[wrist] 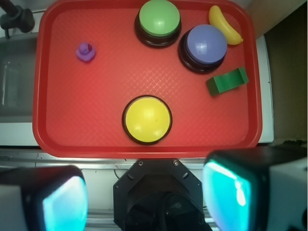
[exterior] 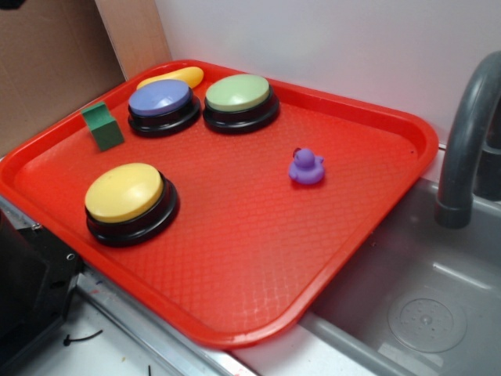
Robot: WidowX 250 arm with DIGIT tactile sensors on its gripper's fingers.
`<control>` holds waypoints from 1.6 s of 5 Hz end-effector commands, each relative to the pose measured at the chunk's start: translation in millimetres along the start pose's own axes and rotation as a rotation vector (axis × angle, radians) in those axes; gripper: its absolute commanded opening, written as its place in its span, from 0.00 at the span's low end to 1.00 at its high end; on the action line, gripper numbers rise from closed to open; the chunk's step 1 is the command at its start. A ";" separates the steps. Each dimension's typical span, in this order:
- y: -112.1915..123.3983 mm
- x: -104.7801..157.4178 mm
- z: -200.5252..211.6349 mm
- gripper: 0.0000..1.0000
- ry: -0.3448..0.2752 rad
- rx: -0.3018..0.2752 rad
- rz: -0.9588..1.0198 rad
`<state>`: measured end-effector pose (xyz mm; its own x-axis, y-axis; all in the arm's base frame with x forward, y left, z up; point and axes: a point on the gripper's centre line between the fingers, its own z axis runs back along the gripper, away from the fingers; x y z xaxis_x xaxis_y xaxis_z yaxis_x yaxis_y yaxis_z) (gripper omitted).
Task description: Push the yellow button.
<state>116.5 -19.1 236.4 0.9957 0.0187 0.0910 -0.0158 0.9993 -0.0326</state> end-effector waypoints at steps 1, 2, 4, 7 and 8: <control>0.0 0.0 0.0 1.00 0.000 0.000 0.000; 17.4 14.1 -51.0 1.00 0.048 0.007 -0.037; 30.7 36.2 -152.8 1.00 0.051 0.015 -0.115; 15.9 41.2 -183.1 1.00 0.078 0.073 -0.197; 11.0 42.0 -163.9 1.00 0.083 0.111 -0.200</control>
<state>163.4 -9.6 67.4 0.9849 -0.1654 -0.0516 0.1695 0.9815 0.0886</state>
